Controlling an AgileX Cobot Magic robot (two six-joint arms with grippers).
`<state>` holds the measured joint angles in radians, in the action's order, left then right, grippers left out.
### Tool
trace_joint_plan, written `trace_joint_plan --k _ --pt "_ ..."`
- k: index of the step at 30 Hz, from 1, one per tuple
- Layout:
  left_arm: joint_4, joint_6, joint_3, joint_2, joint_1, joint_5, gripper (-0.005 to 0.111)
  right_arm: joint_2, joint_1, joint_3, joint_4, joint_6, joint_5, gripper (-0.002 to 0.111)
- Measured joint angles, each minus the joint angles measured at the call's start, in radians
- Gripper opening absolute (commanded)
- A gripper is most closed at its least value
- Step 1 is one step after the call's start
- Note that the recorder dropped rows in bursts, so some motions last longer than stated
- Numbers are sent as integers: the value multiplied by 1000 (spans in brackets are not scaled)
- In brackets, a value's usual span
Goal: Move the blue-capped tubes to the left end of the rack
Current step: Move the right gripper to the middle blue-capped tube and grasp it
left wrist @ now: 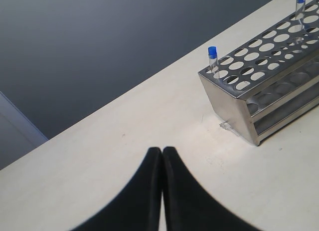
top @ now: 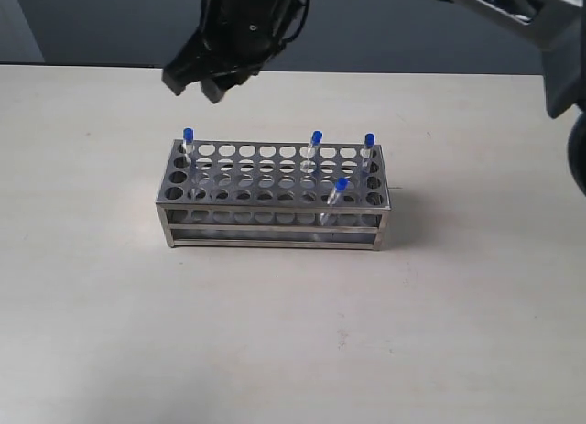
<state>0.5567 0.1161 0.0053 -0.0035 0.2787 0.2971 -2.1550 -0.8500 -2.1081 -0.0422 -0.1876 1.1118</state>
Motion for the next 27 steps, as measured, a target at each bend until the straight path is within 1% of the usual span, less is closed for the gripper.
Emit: trace_joint_plan --k 2,4,8,15,21,27 --pt "0 0 0 0 0 0 1 15 0 0 101 45 70 40" --pt "0 0 0 0 0 0 1 22 2 0 178 72 93 40" --pt "0 0 0 0 0 0 1 25 38 32 213 115 100 40" --pt "0 0 0 0 0 0 1 25 121 141 85 131 105 40" --pt "0 0 0 0 0 0 1 25 137 206 4 128 102 40" --pt "0 0 0 0 0 0 1 25 137 226 -29 104 27 40"
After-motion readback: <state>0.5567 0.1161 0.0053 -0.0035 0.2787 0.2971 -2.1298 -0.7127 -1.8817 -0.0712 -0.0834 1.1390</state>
